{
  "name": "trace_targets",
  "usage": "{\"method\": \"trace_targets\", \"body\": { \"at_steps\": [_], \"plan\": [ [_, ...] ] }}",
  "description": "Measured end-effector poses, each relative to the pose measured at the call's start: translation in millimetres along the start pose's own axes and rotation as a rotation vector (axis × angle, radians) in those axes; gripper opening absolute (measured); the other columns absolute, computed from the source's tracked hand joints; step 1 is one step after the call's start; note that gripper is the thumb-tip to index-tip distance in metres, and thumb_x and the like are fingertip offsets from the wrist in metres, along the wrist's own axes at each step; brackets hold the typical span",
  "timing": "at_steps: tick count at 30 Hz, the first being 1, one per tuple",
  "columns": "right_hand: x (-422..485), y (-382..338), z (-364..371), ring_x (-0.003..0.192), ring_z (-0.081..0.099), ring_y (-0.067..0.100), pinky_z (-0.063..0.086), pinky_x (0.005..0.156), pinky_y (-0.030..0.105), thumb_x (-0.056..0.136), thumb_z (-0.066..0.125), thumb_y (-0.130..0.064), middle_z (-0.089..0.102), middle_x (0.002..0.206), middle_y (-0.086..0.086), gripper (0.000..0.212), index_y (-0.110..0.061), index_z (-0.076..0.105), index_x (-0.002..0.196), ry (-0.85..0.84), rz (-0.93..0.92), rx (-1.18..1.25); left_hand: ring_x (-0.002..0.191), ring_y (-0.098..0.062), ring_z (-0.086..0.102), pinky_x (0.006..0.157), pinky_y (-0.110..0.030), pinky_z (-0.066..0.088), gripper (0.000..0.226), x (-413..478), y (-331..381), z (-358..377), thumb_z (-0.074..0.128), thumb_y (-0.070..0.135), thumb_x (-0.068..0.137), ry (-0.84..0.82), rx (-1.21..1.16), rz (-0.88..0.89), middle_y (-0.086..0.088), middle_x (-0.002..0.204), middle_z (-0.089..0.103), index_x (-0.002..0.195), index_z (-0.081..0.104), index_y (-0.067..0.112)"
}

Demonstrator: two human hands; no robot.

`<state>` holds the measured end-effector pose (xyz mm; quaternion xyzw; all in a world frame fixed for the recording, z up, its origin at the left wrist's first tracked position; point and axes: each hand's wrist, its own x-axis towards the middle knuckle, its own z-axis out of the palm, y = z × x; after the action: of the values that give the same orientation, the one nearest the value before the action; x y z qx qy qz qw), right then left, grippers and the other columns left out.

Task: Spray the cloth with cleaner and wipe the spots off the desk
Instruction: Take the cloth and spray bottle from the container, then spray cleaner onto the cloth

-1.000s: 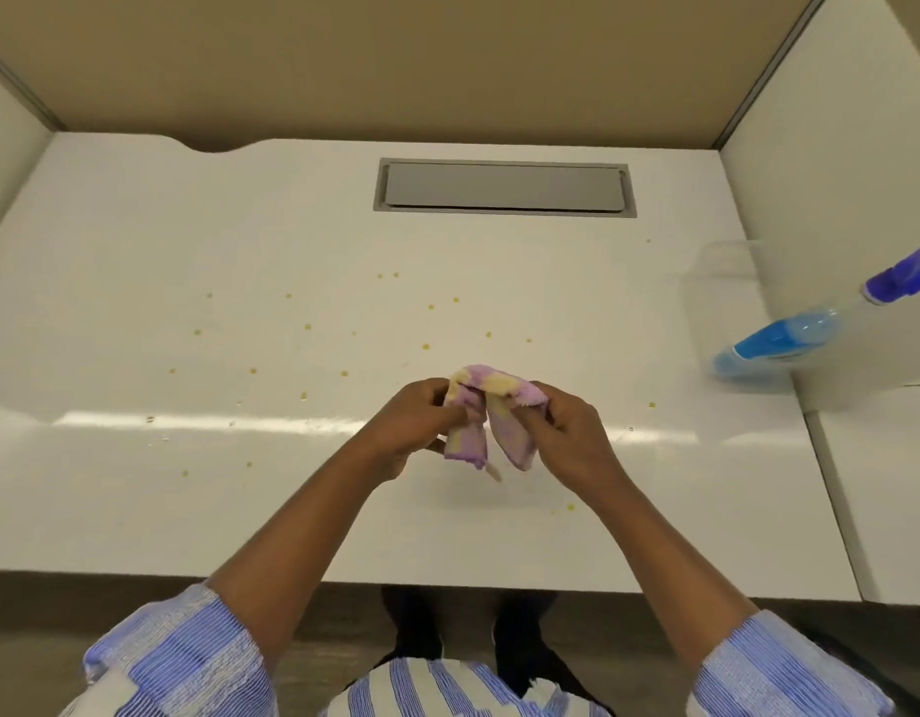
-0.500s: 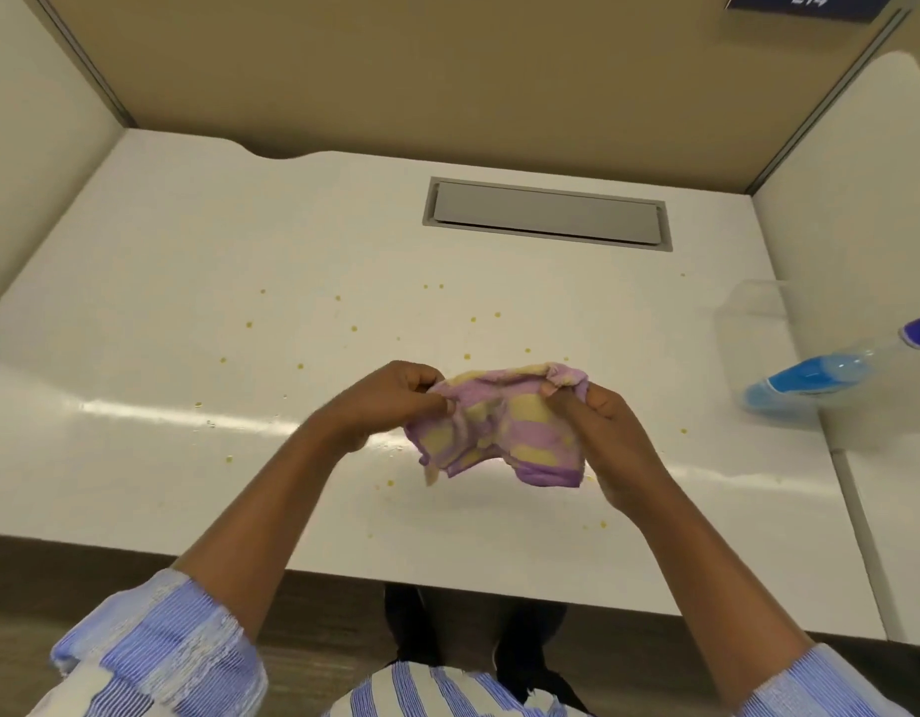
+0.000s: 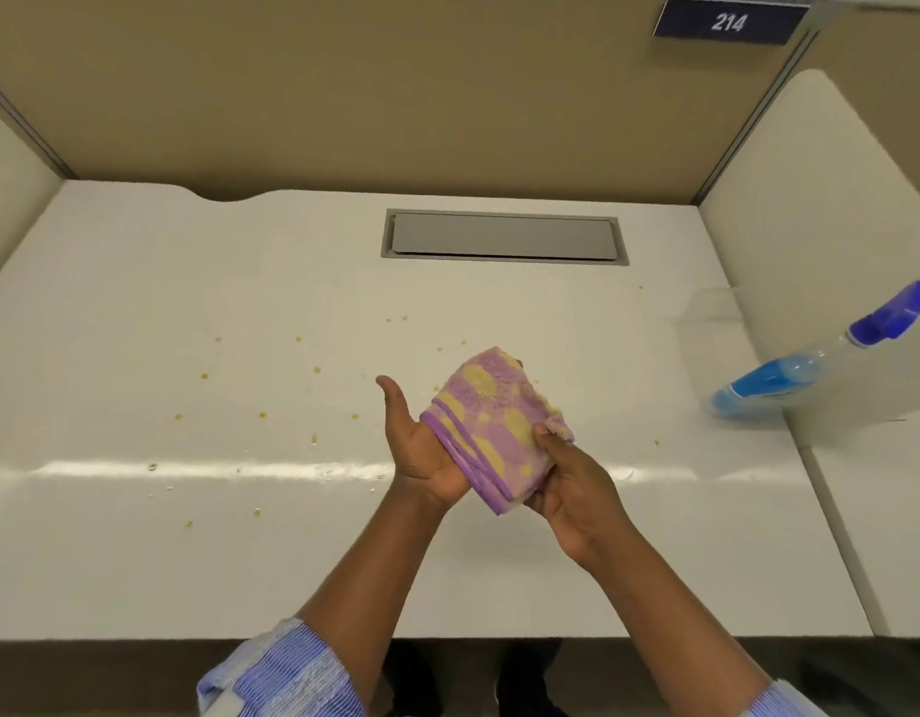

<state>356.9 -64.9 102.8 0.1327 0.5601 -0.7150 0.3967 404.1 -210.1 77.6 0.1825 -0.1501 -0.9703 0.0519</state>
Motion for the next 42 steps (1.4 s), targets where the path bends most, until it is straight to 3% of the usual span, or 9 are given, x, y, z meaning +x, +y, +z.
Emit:
{"method": "trace_targets", "body": {
  "at_steps": [7,11,16,19,22,27,32,36,42],
  "plan": [
    [1.7,-15.0,-41.8,0.104,0.073,0.026,0.061,0.085,0.043,0.101,0.058,-0.03,0.075,0.12,0.009,0.033,-0.015,0.064,0.13,-0.071,0.031,0.009,0.147,-0.043,0.034,0.123,-0.061,0.02,0.125,32.0,-23.1,25.8,0.039,0.097,0.069,-0.201,-0.014,-0.08,-0.02,0.161,0.033,0.158,0.032,0.009],
    [1.6,-31.1,-57.1,0.11,0.07,0.029,0.061,0.087,0.044,0.095,0.06,-0.032,0.073,0.125,0.011,0.041,-0.015,0.063,0.132,-0.171,0.047,0.076,0.145,-0.045,0.034,0.12,-0.062,0.021,0.129,52.3,-41.9,52.1,0.025,0.1,0.069,-0.293,0.032,-0.08,-0.023,0.157,0.037,0.158,0.03,0.006],
    [9.7,-42.7,-86.6,0.086,0.066,0.026,0.059,0.06,0.031,0.088,0.065,-0.036,0.071,0.101,0.01,0.039,-0.013,0.065,0.12,-0.101,0.08,-0.005,0.149,-0.044,0.032,0.121,-0.062,0.026,0.133,83.9,-62.0,54.2,0.013,0.101,0.068,-0.253,0.121,-0.115,-0.023,0.162,0.032,0.158,0.028,0.004],
    [14.6,-54.6,-107.9,0.081,0.072,0.025,0.061,0.067,0.033,0.098,0.062,-0.038,0.074,0.098,0.009,0.033,-0.014,0.066,0.12,-0.09,0.061,-0.177,0.146,-0.045,0.038,0.118,-0.064,0.029,0.129,96.9,-67.9,54.1,0.015,0.099,0.07,-0.218,0.158,-0.108,-0.024,0.159,0.039,0.156,0.034,0.005],
    [24.8,-71.7,-135.6,0.091,0.077,0.027,0.062,0.076,0.034,0.1,0.062,-0.039,0.077,0.107,0.01,0.03,-0.014,0.069,0.115,0.046,-0.01,-0.403,0.145,-0.045,0.04,0.119,-0.066,0.026,0.126,108.5,-69.5,57.6,0.022,0.098,0.07,-0.195,0.174,-0.09,-0.024,0.157,0.041,0.155,0.037,0.007],
    [49.8,-107.7,-198.6,0.09,0.076,0.024,0.061,0.083,0.04,0.097,0.069,-0.036,0.076,0.108,0.011,0.019,-0.019,0.07,0.105,0.445,-0.237,-0.364,0.125,-0.043,0.06,0.108,-0.061,0.044,0.122,127.5,-69.3,60.3,0.018,0.096,0.074,-0.106,0.257,-0.051,-0.024,0.139,0.059,0.147,0.05,0.003],
    [66.2,-143.2,-231.0,0.103,0.064,0.019,0.046,0.085,0.029,0.09,0.069,-0.058,0.068,0.116,0.002,0.052,-0.015,0.062,0.119,0.91,-0.458,-0.612,0.115,-0.04,0.063,0.107,-0.061,0.043,0.123,141.2,-71.4,63.4,0.027,0.096,0.072,-0.077,0.299,-0.054,-0.022,0.129,0.062,0.15,0.044,0.002],
    [82.9,-160.0,-235.7,0.125,0.058,0.025,0.049,0.095,0.031,0.086,0.073,-0.058,0.053,0.142,0.01,0.087,-0.011,0.039,0.151,0.982,-0.571,-0.647,0.117,-0.039,0.064,0.104,-0.06,0.047,0.123,148.3,-70.4,64.0,0.036,0.095,0.068,-0.096,0.347,-0.074,-0.022,0.133,0.061,0.15,0.046,0.004],
    [110.8,-186.9,-233.7,0.134,0.052,0.019,0.045,0.1,0.023,0.087,0.078,-0.049,0.05,0.149,0.005,0.089,-0.014,0.033,0.156,0.973,-0.735,-0.551,0.111,-0.036,0.066,0.103,-0.059,0.047,0.119,153.9,-62.3,59.7,0.015,0.095,0.076,-0.115,0.34,-0.091,-0.019,0.126,0.065,0.149,0.048,0.007]
  ]
}}
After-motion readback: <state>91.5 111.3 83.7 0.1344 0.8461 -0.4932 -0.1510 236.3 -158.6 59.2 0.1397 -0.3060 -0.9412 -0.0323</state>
